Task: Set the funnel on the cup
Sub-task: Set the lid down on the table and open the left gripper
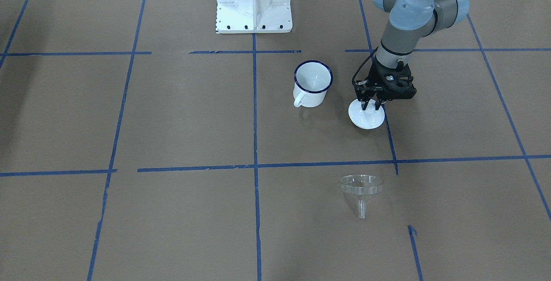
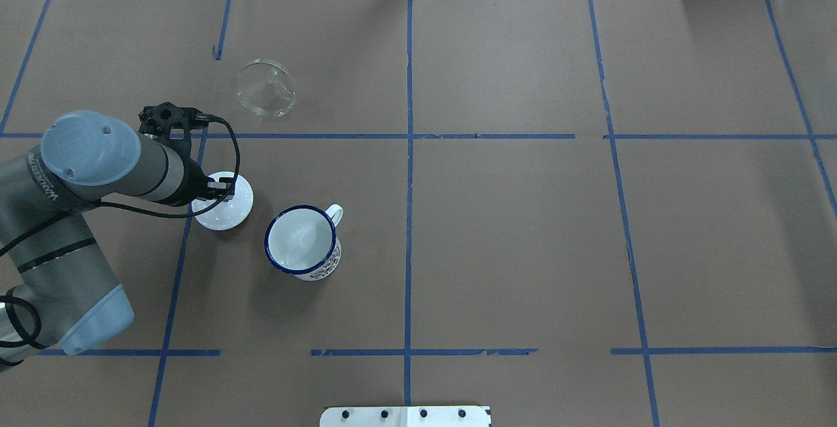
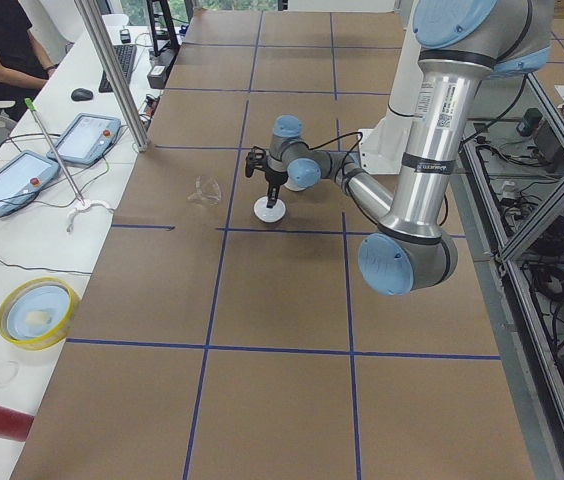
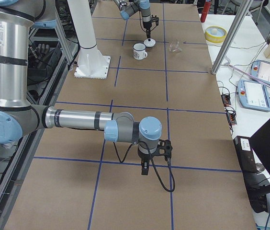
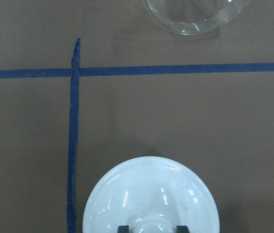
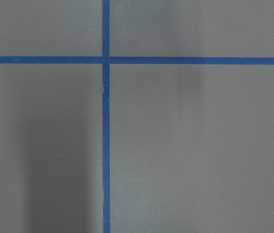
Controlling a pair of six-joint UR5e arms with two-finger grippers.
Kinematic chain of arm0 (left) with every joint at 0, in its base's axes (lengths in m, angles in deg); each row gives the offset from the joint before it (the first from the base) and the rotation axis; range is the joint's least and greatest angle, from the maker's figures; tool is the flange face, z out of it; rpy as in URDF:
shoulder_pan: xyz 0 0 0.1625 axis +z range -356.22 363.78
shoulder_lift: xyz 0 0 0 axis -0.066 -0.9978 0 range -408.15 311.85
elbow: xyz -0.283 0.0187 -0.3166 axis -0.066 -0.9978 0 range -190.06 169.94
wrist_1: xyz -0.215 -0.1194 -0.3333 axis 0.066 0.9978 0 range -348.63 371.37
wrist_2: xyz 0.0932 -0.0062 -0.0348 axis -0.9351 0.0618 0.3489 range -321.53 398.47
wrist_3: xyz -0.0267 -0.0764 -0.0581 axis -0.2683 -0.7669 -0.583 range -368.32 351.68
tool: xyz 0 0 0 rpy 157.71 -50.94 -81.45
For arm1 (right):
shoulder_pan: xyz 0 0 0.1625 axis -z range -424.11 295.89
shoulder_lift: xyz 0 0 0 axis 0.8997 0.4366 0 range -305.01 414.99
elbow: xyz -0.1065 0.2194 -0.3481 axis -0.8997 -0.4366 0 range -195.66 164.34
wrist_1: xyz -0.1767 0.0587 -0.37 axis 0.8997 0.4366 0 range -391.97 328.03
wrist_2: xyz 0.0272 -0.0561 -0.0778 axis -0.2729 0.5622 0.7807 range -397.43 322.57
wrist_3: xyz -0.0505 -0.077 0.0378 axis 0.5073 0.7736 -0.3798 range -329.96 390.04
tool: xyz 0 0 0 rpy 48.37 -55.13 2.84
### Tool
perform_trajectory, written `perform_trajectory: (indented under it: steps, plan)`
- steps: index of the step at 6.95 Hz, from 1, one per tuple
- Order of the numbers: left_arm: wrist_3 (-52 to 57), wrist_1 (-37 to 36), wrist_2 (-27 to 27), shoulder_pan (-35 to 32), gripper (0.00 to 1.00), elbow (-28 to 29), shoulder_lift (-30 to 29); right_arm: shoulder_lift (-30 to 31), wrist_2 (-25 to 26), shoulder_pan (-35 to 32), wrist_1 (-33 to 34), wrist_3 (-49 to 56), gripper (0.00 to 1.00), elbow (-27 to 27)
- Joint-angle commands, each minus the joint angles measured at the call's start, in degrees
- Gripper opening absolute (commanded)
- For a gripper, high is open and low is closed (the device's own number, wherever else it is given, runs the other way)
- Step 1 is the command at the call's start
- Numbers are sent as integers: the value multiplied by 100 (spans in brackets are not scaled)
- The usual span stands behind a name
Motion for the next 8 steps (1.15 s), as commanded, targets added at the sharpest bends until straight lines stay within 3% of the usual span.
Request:
perform_trajectory:
  steps: [1,4,5,8]
  plan:
    - [3,23,-1,9,99,73,-27,0,0,0,0,0,100,-5]
    - [3,-47,17,-78,100,-41,-106,0,0,0,0,0,100,-5]
    - [-136,-99,52,-426,100,-33,-393,0,0,0,0,0,100,-5]
    - [-2562,-39,43,-711,100,343,-1070,0,0,0,0,0,100,4]
